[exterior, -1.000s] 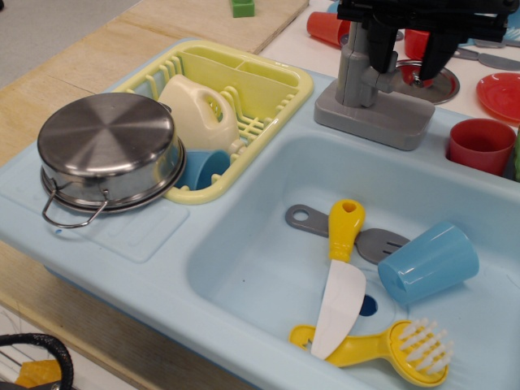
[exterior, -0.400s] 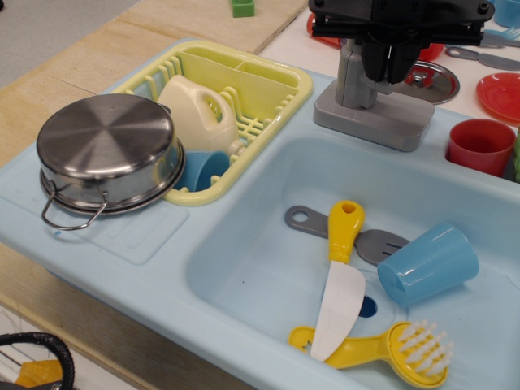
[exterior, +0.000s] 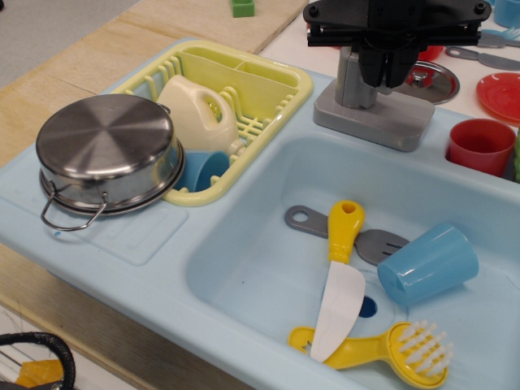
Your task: Turn lever vertical to front
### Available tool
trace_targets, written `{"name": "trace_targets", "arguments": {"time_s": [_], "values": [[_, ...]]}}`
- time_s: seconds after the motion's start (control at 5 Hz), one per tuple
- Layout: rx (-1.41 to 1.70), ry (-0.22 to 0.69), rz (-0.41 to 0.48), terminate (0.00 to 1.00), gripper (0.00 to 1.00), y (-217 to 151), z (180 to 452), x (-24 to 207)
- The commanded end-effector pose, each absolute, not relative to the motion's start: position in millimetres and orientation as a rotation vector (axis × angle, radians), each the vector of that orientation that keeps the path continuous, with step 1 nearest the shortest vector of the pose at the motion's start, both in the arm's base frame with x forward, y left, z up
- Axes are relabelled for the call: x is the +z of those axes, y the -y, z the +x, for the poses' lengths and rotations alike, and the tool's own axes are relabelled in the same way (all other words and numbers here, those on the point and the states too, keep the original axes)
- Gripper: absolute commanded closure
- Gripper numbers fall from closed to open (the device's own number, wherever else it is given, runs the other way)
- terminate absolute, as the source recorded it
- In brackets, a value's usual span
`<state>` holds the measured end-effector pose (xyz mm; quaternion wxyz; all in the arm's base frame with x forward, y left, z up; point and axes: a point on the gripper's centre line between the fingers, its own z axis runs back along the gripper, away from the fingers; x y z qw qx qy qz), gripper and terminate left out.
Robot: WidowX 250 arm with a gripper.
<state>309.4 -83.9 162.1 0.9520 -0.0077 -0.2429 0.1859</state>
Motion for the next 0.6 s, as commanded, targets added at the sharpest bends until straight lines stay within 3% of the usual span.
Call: {"name": "trace_targets", "arguments": {"time_s": [0.0,0.2,0.4], "values": [[0.441,0.432,-0.024,0.0,1.0,82.7,278.2,155.9],[0.468,0.404,-0.031,0.0,1.0,82.2,272.4,150.7],[0.488,0.393,-0.046,0.0,0.0,81.7,269.0,145.9]]}}
